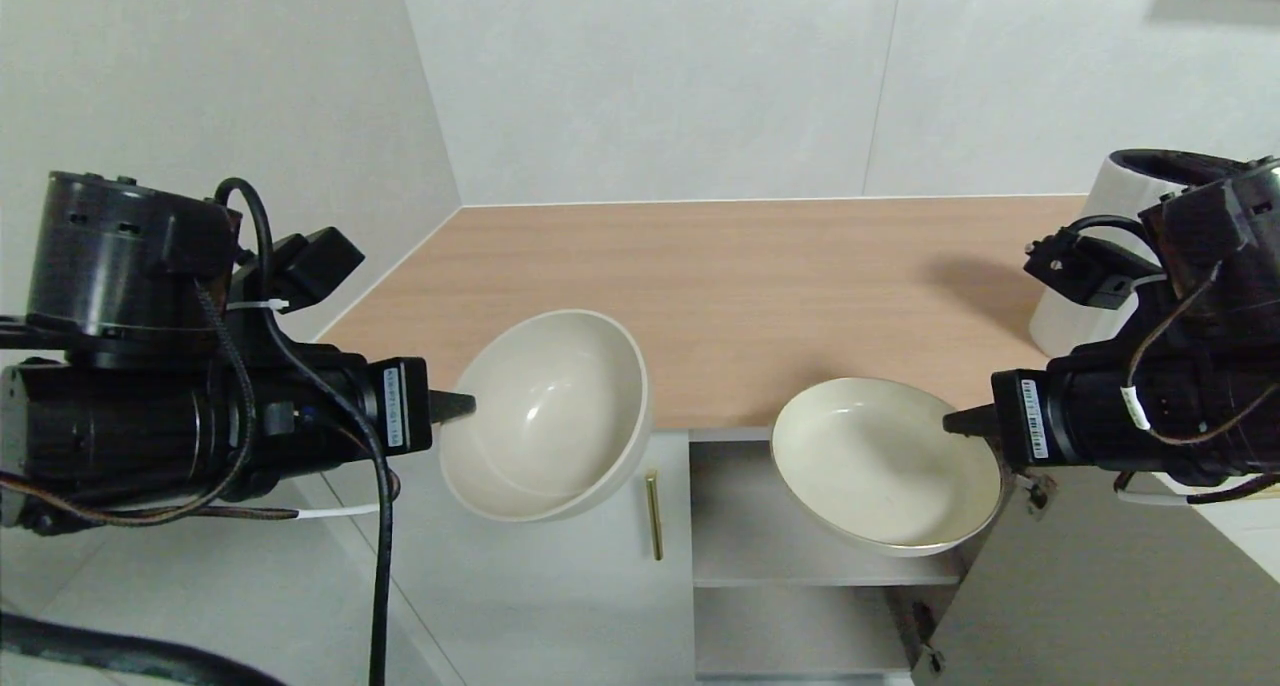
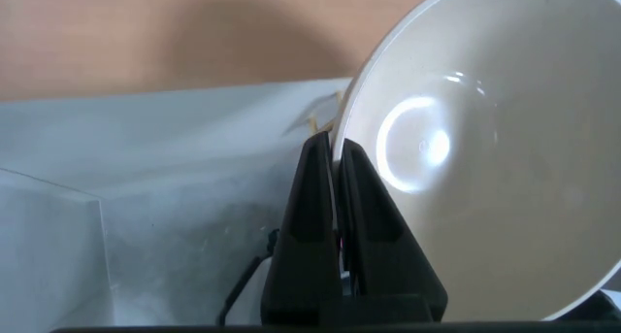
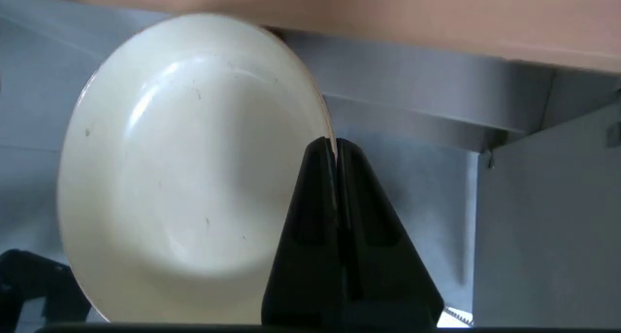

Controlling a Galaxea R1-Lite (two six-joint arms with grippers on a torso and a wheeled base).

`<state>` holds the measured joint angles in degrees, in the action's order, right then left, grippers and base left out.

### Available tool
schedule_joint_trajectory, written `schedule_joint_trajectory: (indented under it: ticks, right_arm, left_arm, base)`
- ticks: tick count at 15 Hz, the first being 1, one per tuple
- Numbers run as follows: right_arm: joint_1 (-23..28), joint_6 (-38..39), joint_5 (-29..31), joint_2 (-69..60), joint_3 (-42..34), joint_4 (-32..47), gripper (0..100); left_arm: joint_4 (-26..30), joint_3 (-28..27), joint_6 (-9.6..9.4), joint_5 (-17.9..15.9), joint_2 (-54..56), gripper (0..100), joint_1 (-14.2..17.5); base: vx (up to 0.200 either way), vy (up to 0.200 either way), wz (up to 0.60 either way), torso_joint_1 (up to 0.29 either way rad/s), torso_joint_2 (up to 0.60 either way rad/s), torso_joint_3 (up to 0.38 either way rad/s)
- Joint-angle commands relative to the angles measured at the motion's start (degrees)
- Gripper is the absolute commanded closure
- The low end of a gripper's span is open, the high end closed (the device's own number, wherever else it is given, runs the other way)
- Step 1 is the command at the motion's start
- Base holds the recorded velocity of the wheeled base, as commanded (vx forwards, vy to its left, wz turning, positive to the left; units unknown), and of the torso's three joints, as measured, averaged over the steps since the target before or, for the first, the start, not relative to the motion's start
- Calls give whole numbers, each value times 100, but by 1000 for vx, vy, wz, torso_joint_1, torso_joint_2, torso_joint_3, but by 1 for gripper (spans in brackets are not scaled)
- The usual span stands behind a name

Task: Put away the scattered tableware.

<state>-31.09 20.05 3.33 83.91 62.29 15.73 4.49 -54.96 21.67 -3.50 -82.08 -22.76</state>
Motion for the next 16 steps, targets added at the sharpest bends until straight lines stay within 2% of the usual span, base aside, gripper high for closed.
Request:
schedule_joint_trajectory:
  ticks: [1,11,16]
  right_arm:
    - [-3,-1,1,29,2,1,100]
    - [-3,-1,1,82,-7,1,100]
    - [-3,-1,1,143,-7,1,100]
  left_arm:
    - [0,2,3,-2,-27,100,0]
    - [0,2,3,-2,-27,100,0]
    - [0,2,3,-2,-19,100,0]
  base:
    - [0,0,0,-198,476,271]
    - [0,0,0,-177,470,289]
    - [0,0,0,-114,401,282]
